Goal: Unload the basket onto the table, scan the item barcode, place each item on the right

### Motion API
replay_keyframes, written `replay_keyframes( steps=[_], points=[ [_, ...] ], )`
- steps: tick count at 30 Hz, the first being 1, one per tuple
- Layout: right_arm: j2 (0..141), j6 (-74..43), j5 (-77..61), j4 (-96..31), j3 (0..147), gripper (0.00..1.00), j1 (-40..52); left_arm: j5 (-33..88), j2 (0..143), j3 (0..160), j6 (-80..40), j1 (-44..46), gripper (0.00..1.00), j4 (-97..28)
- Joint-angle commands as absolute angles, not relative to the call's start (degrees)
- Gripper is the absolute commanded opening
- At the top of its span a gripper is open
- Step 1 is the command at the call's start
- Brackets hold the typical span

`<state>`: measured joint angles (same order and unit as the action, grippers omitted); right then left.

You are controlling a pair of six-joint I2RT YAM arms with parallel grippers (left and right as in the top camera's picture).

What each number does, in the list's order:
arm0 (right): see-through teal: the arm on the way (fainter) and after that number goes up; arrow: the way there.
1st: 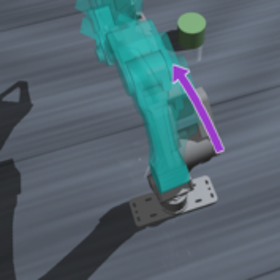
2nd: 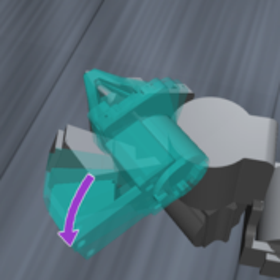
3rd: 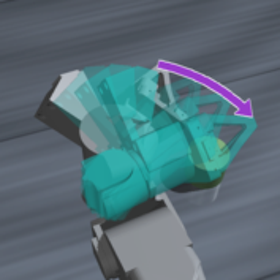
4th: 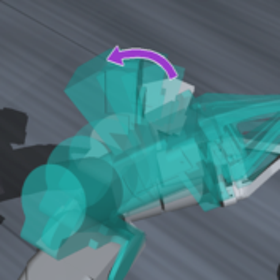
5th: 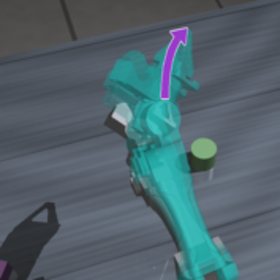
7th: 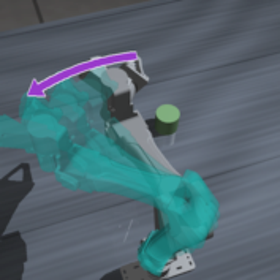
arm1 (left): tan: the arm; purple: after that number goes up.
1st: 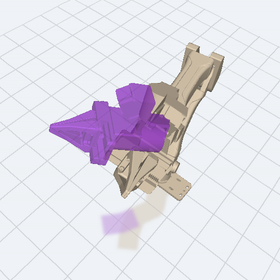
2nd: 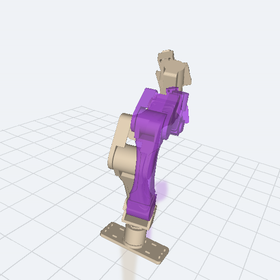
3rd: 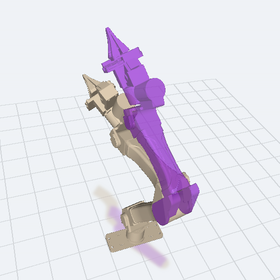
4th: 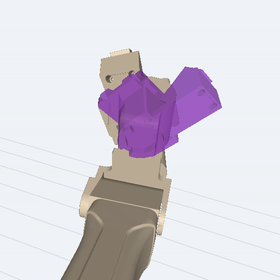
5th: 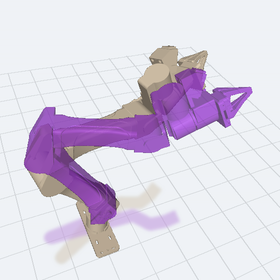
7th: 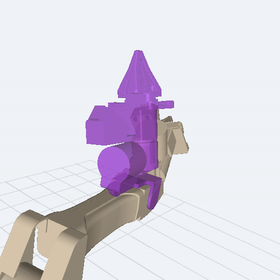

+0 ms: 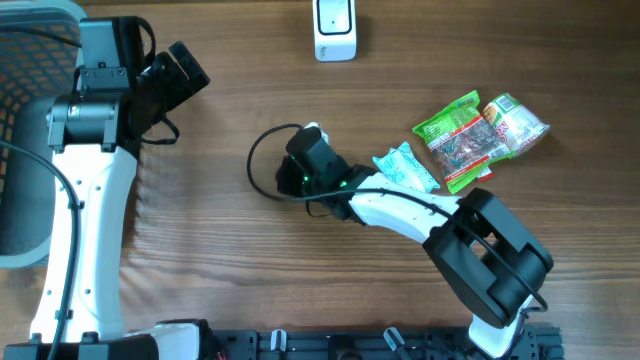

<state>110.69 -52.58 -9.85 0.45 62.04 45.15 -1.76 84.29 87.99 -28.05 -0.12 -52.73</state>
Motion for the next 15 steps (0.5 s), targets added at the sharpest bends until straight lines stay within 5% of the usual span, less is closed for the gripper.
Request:
replay_keyframes(
  steps=[1,4,8,9,10,15],
  points=[
    [105.5,-34.7,-21.1,-0.1,62.0,0.35,43.0,-1.5,83.3,88.8,-27.0,-0.4,1.0,-52.6],
    [99.6,-20.6,-22.1,-6.8,63.5,0.54,40.9,-1.5,83.3,88.8,-27.0,-0.4,1.0,-52.6],
    [93.0,1.7,-14.7,-24.1,66.7,0.64,37.7,-1.5,83.3,88.8,-27.0,-0.4,1.0,-52.6],
    [92.3,4.6,-11.0,-26.5,66.7,0.75,37.4,-1.5,83.3,88.8,-27.0,-0.4,1.0,-52.6],
    [92.2,8.5,-7.5,-29.1,66.7,0.99,37.3,-1.5,83.3,88.8,-27.0,-0.4,1.0,-52.6],
    [93.3,22.9,-9.5,-33.4,65.6,0.95,37.3,-1.5,83.3,88.8,-27.0,-0.4,1.0,-52.6]
  ],
)
